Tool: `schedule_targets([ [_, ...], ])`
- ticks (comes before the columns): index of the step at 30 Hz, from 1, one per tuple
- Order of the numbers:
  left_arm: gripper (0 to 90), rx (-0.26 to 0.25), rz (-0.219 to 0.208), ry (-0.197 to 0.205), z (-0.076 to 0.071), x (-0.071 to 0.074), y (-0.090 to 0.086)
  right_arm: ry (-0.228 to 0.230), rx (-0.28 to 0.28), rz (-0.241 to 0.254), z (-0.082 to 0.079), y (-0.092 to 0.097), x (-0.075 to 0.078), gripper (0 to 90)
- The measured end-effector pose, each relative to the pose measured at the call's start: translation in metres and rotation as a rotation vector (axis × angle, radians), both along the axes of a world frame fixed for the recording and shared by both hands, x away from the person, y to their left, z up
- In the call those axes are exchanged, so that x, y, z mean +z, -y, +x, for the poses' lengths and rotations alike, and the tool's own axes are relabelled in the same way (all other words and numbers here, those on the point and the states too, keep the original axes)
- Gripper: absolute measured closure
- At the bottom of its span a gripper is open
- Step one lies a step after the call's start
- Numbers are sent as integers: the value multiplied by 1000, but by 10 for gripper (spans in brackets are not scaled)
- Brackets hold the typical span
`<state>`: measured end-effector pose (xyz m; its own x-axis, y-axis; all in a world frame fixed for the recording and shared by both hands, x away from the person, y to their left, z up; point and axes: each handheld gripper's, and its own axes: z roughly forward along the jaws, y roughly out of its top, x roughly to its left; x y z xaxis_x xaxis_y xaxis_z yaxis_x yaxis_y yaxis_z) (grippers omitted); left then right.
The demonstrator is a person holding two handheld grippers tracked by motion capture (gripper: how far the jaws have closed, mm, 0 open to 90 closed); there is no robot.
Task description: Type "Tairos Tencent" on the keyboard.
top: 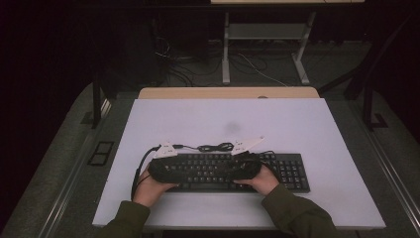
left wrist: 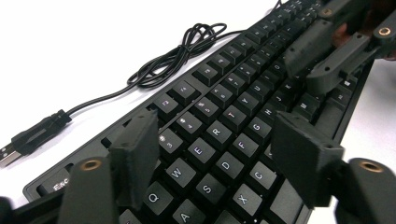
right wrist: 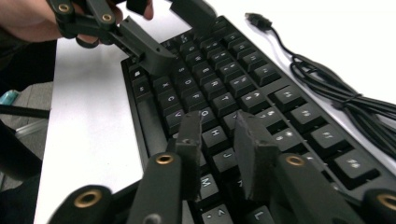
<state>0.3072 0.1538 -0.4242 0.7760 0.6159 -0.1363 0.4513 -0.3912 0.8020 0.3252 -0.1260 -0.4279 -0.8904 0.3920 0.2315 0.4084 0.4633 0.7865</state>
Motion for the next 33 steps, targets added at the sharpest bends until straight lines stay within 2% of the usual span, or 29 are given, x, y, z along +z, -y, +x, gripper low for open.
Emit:
schedule_targets([
  [9,504,-31,-9,-15,-2,2,2,3,-44,28,4,9,2,530],
  [17,667,-80,-9,-25,-5,2,6,14,-97,35,8,15,1,359],
  [23,771,-106,-10,-36,-6,3,9,16,-116,41,11,19,0,306],
  [33,887,-137,-5,-53,-8,2,13,21,-133,39,13,22,-1,290],
])
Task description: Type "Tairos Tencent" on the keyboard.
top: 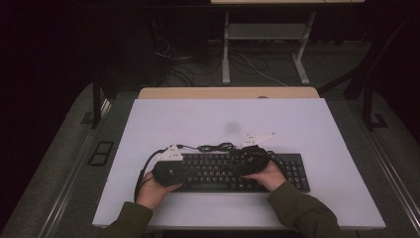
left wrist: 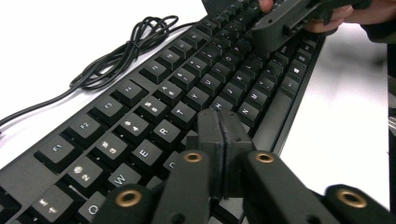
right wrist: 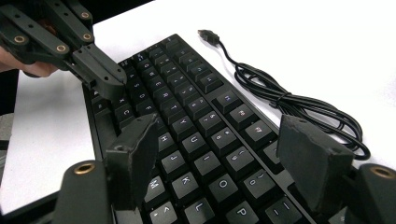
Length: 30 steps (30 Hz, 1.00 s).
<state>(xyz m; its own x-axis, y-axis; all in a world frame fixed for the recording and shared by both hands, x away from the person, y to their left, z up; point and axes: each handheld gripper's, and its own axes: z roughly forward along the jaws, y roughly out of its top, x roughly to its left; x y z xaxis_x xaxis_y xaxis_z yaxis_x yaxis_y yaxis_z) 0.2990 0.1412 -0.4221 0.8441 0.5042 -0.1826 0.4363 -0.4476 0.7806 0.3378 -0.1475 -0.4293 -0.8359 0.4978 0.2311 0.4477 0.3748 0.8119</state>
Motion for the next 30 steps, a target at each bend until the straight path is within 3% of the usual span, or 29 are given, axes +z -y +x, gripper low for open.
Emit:
schedule_targets([
  [9,887,-33,32,-11,-1,-4,5,2,-10,0,1,1,-1,279],
  [30,887,-42,90,-29,0,-10,6,1,-8,1,0,1,0,275],
])
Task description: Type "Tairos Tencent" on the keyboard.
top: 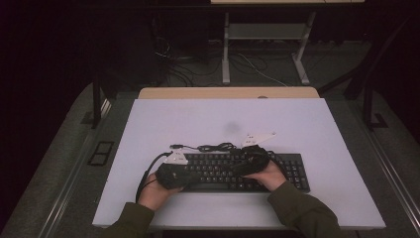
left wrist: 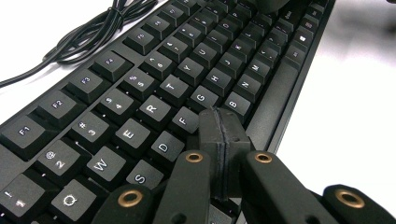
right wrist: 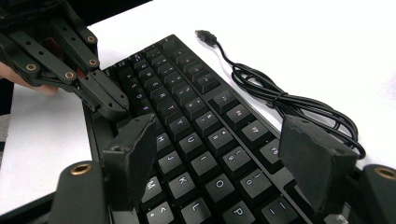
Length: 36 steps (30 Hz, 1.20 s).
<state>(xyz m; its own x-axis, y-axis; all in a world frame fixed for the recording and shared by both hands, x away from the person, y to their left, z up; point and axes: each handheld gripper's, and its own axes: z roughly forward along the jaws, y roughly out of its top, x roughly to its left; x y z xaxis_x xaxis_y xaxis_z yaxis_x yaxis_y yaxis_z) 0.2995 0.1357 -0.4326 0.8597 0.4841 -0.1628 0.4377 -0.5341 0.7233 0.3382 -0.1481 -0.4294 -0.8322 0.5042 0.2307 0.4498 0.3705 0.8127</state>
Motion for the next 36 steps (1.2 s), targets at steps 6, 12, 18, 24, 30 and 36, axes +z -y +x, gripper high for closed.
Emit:
schedule_targets([
  [6,888,-4,10,-4,0,-2,1,1,0,-2,0,0,0,275],
  [12,887,-4,1,6,0,1,0,2,-2,1,0,0,1,275],
  [18,888,-7,0,6,-1,2,0,3,-4,2,0,1,1,274],
  [24,887,-4,-7,15,-1,5,-1,0,-3,0,0,0,1,273],
  [30,887,5,-13,18,-1,7,-2,0,-1,-4,0,0,1,272],
  [36,888,17,-24,28,1,11,-5,3,-3,-3,0,1,1,272],
])
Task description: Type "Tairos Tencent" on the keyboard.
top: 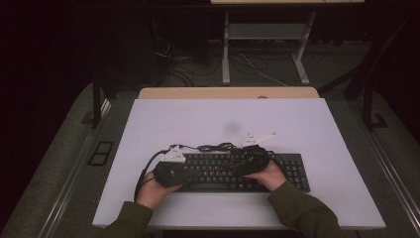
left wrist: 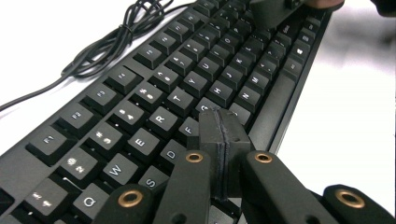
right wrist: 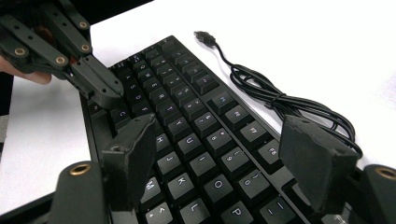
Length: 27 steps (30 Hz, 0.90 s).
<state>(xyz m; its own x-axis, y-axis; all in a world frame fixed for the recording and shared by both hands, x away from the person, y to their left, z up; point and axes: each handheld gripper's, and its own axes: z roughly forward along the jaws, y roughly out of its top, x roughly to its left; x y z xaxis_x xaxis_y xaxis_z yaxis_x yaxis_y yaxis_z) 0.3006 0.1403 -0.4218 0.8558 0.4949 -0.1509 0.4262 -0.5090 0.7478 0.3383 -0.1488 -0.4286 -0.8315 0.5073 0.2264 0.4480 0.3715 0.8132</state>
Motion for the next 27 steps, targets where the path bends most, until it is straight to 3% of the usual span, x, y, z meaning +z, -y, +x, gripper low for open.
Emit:
schedule_targets([
  [27,888,67,-20,17,19,0,-12,-5,2,-4,-1,-1,-3,272],
])
